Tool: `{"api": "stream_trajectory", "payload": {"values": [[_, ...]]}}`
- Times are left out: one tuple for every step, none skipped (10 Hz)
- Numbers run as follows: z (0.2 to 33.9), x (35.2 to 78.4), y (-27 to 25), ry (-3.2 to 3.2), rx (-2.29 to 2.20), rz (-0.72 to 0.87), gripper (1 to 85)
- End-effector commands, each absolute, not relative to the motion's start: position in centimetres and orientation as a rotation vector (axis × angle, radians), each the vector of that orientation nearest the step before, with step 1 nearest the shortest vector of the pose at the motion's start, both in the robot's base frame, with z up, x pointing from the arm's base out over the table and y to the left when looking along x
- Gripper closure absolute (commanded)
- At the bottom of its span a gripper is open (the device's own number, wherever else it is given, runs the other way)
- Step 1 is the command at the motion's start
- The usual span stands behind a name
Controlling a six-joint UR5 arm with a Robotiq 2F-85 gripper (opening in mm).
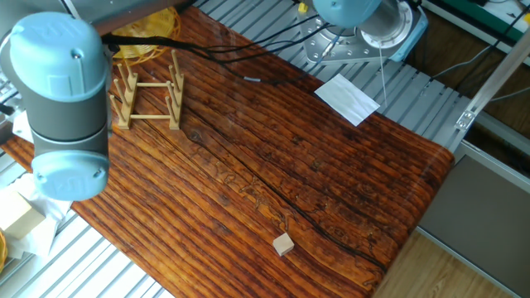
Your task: Put the dish on the dish rack
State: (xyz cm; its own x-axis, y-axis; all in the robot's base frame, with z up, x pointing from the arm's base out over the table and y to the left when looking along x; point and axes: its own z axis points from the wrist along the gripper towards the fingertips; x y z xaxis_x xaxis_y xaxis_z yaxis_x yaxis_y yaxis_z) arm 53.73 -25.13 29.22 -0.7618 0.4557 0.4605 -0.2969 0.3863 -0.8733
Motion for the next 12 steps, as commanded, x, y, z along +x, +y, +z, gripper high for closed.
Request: {"api": "stream_trajectory", "payload": {"values": [[28.2, 54.1, -24.8, -1.999, -0.14, 1.413, 84.7], [28.1, 54.2, -24.7, -1.998, -0.141, 1.412, 84.7], [28.1, 54.3, -24.5, -1.997, -0.145, 1.411, 84.7], [27.9, 54.3, -24.4, -1.999, -0.149, 1.406, 84.7], [27.7, 54.3, -24.3, -2.004, -0.153, 1.401, 84.7], [27.5, 54.3, -24.1, -2.009, -0.159, 1.399, 84.7], [27.4, 54.3, -24.0, -2.012, -0.162, 1.395, 84.7], [27.1, 54.3, -23.9, -2.021, -0.168, 1.388, 84.7], [26.8, 54.3, -23.8, -2.029, -0.175, 1.379, 84.7], [26.5, 54.3, -23.7, -2.037, -0.178, 1.37, 84.7], [26.3, 54.4, -23.7, -2.04, -0.181, 1.37, 84.7], [26.2, 54.4, -23.6, -2.04, -0.183, 1.368, 84.7]]}}
